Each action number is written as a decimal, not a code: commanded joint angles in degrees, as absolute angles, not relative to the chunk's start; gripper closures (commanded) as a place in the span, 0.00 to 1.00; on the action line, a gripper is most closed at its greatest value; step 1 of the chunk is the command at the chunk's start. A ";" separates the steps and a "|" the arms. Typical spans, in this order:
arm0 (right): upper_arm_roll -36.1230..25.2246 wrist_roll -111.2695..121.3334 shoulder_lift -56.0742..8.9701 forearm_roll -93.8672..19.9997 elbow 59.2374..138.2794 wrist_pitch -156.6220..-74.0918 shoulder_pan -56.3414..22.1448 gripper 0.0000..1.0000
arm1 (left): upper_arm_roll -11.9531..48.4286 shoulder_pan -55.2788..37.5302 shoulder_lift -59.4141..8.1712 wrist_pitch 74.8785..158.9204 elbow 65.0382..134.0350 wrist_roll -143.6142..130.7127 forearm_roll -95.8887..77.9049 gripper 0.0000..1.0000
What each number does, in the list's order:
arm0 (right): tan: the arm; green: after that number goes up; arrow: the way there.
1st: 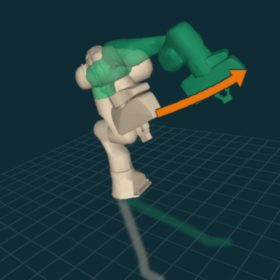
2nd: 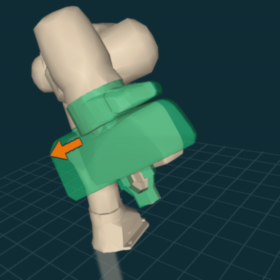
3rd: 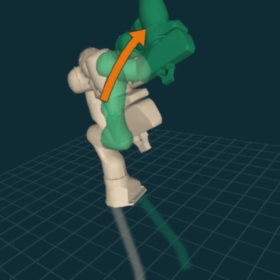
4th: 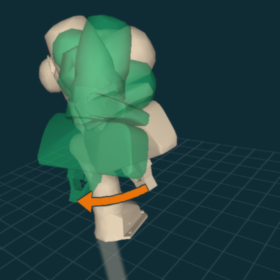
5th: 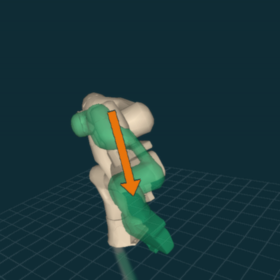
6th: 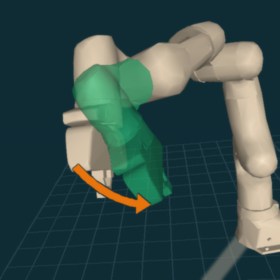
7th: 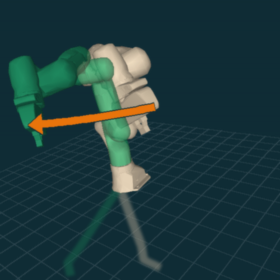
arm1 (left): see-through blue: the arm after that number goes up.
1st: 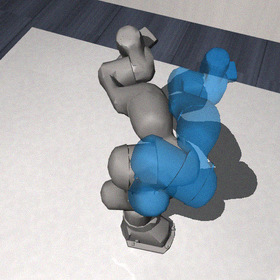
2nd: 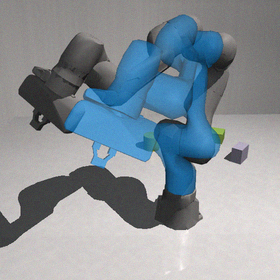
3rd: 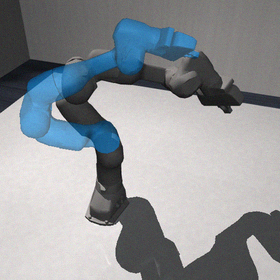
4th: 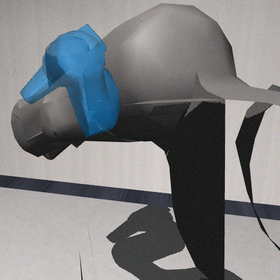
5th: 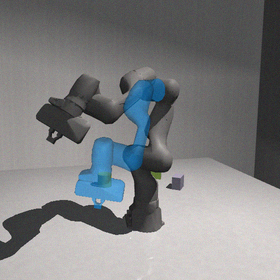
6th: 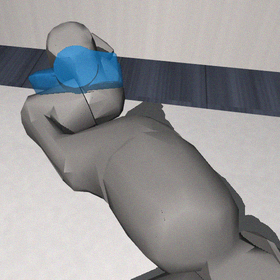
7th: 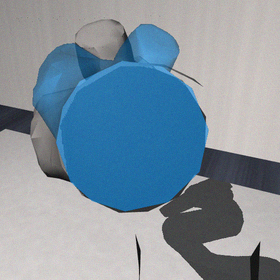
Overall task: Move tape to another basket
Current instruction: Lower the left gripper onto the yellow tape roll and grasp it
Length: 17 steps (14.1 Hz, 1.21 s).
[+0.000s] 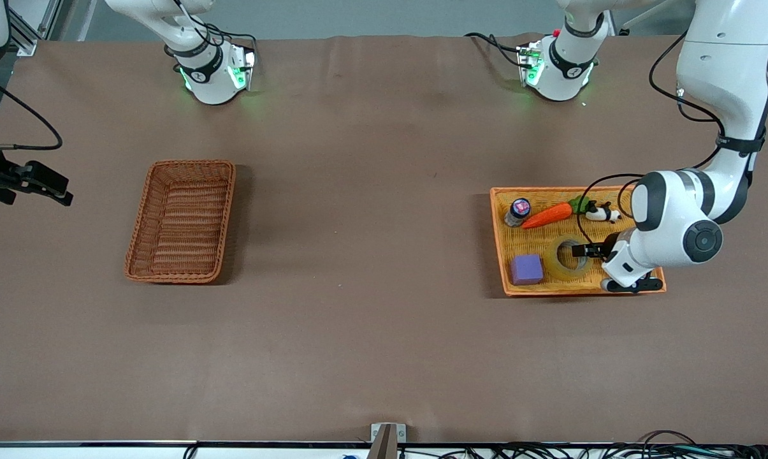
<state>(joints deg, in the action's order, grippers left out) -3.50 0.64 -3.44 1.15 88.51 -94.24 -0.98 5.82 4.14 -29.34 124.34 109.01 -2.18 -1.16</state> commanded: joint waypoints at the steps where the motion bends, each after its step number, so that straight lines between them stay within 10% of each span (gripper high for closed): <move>1: -3.43 0.97 -2.55 0.44 89.38 -94.22 -0.62 0.00 | 6.06 3.26 -30.93 124.28 107.93 -1.23 -2.02 0.26; 6: -3.43 0.97 -2.55 0.44 89.38 -94.31 -0.70 0.00 | 6.15 3.95 -29.63 123.31 108.28 -0.79 -1.85 0.83; 9: -3.43 0.97 -2.55 0.44 89.38 -94.31 -0.62 0.00 | 6.15 3.69 -27.26 122.00 108.20 -0.97 -1.67 0.99; 17: -3.43 0.97 -2.55 0.44 89.38 -94.31 -0.70 0.00 | 10.97 -0.08 -22.32 105.75 96.26 -9.64 -1.58 1.00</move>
<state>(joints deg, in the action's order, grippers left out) -3.51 0.64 -3.44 1.15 88.51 -94.24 -0.98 8.49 2.12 -22.02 110.07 100.31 -5.40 -1.16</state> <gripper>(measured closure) 0.000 0.789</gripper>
